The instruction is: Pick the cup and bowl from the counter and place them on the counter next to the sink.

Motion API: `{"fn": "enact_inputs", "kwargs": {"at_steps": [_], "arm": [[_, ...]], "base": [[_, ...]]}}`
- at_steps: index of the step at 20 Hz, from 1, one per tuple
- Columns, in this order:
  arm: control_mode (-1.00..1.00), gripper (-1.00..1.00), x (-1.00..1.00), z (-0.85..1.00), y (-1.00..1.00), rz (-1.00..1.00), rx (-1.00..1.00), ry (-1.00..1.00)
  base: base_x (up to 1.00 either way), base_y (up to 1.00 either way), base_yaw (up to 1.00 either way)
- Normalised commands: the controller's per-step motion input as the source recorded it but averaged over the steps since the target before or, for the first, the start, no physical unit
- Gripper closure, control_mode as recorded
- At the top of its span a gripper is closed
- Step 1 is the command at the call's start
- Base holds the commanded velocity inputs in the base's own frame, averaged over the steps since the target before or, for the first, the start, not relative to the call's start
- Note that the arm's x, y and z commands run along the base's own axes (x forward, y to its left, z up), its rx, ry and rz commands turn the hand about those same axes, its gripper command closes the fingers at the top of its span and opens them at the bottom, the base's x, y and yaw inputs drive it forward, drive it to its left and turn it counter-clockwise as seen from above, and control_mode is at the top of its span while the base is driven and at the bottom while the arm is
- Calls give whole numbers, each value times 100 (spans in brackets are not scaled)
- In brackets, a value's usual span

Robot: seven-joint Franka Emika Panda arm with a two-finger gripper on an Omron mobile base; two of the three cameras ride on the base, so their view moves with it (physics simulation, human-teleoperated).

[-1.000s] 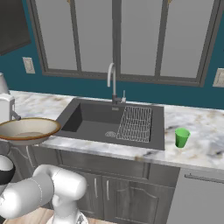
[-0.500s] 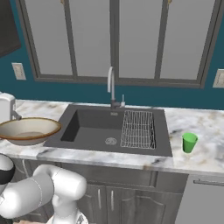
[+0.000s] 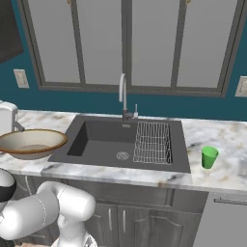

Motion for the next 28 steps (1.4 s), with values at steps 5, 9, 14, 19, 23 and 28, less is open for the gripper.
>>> {"fn": "enact_inputs", "kwargs": {"at_steps": [5, 9, 14, 19, 23, 28], "arm": [[-100, 100, 0, 0, 0, 0, 0, 0], [-100, 100, 0, 0, 0, 0, 0, 0], [-100, 100, -1, -4, 11, 5, 1, -1], [-100, 100, -7, -15, 69, 31, 2, 0], [-100, 100, 0, -2, 62, 36, 0, 0], [-100, 100, 10, 0, 45, 39, 1, 0]], "base": [[0, 0, 0], [0, 0, 0], [0, 0, 0], [0, 0, 0], [0, 0, 0], [0, 0, 0]]}}
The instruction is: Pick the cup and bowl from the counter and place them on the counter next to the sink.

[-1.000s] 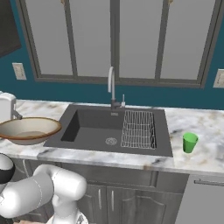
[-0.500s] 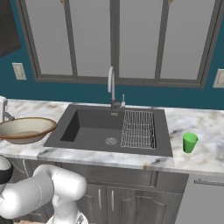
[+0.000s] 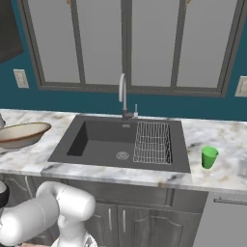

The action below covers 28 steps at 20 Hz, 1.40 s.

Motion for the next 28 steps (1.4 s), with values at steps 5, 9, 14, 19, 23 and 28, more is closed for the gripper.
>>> {"fn": "enact_inputs", "kwargs": {"at_steps": [5, 9, 14, 19, 23, 28], "arm": [[-100, 100, 82, 3, 24, 10, 1, 0], [-100, 100, 73, 0, 23, 0, 22, 0], [-100, 100, 18, 0, 5, 0, 35, -4], [-100, 100, -10, 0, 18, 7, 14, -1], [-100, 100, -1, -4, 22, 17, 16, 0], [-100, 100, 2, -18, 14, 23, 16, 0]], "base": [[0, 0, 0], [0, 0, 0], [0, 0, 0], [0, 0, 0], [0, 0, 0], [0, 0, 0]]}}
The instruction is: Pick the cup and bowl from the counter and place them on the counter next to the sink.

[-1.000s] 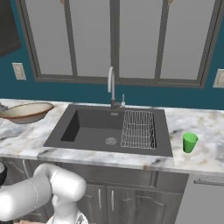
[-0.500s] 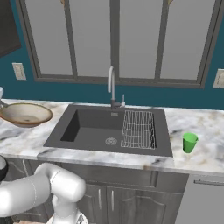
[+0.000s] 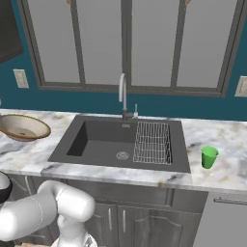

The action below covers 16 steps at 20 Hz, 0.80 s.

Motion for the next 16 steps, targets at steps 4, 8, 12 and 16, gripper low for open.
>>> {"fn": "enact_inputs", "kwargs": {"at_steps": [4, 8, 12, 16], "arm": [[-100, 100, 43, -46, -6, 20, 3, -1], [-100, 100, 55, -50, 0, 17, 1, 0], [-100, 100, 64, -32, 7, 11, 0, 0], [-100, 100, 24, -14, 33, 5, 0, 0]], "base": [[0, 0, 0], [0, 0, 0], [0, 0, 0], [0, 0, 0]]}}
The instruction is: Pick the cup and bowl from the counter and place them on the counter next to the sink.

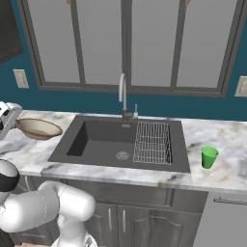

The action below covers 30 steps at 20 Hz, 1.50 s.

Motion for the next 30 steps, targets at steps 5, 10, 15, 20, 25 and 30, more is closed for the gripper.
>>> {"fn": "enact_inputs", "kwargs": {"at_steps": [5, 10, 15, 20, 25, 30], "arm": [[-100, 100, 1, 0, 40, 5, 2, 0], [-100, 100, 0, -3, 30, 5, 3, 0], [-100, 100, 0, -11, 1, 0, 6, 0], [-100, 100, 2, -19, 0, 0, 11, 0], [-100, 100, 9, -28, -1, 0, 11, 0], [-100, 100, 20, -34, -4, 0, 7, 0]], "base": [[0, 0, 0], [0, 0, 0], [0, 0, 0], [0, 0, 0], [0, 0, 0], [0, 0, 0]]}}
